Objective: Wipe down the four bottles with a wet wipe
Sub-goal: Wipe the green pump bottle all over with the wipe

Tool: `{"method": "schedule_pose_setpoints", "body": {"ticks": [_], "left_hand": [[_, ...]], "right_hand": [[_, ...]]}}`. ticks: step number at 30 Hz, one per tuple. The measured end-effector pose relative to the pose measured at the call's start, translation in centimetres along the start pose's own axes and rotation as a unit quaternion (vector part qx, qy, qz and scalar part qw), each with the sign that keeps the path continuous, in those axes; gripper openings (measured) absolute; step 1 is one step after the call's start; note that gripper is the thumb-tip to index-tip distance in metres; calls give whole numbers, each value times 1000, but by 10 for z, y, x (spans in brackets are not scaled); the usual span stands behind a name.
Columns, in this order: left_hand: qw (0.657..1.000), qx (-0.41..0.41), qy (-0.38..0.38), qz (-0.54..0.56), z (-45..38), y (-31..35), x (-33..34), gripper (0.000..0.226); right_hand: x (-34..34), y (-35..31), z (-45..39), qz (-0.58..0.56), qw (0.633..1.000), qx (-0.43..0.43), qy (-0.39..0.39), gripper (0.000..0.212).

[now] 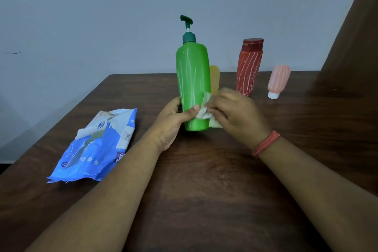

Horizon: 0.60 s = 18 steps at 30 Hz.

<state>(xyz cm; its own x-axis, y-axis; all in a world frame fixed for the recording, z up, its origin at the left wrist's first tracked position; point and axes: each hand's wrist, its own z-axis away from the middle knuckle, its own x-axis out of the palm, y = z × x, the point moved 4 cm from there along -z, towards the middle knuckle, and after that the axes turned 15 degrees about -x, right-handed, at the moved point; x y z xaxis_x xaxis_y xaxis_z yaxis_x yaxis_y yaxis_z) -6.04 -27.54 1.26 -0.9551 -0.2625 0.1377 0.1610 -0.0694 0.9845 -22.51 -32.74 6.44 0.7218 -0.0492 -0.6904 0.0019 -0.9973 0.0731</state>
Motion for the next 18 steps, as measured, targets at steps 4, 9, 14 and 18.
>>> {"method": "schedule_pose_setpoints", "body": {"ticks": [4,9,14,18], "left_hand": [[1000,0,-11,-6,2,1,2,42],[997,10,-17,-77,7,3,8,48],[993,12,-14,-118,10,4,13,54],[991,17,-10,-134,13,7,14,54]], "right_hand": [[-2,-1,-2,17,1000,-20,5,6],[-14,3,-2,49,995,14,90,6],[-22,6,-4,82,988,17,127,8],[-17,0,-4,125,987,-44,91,11]]}}
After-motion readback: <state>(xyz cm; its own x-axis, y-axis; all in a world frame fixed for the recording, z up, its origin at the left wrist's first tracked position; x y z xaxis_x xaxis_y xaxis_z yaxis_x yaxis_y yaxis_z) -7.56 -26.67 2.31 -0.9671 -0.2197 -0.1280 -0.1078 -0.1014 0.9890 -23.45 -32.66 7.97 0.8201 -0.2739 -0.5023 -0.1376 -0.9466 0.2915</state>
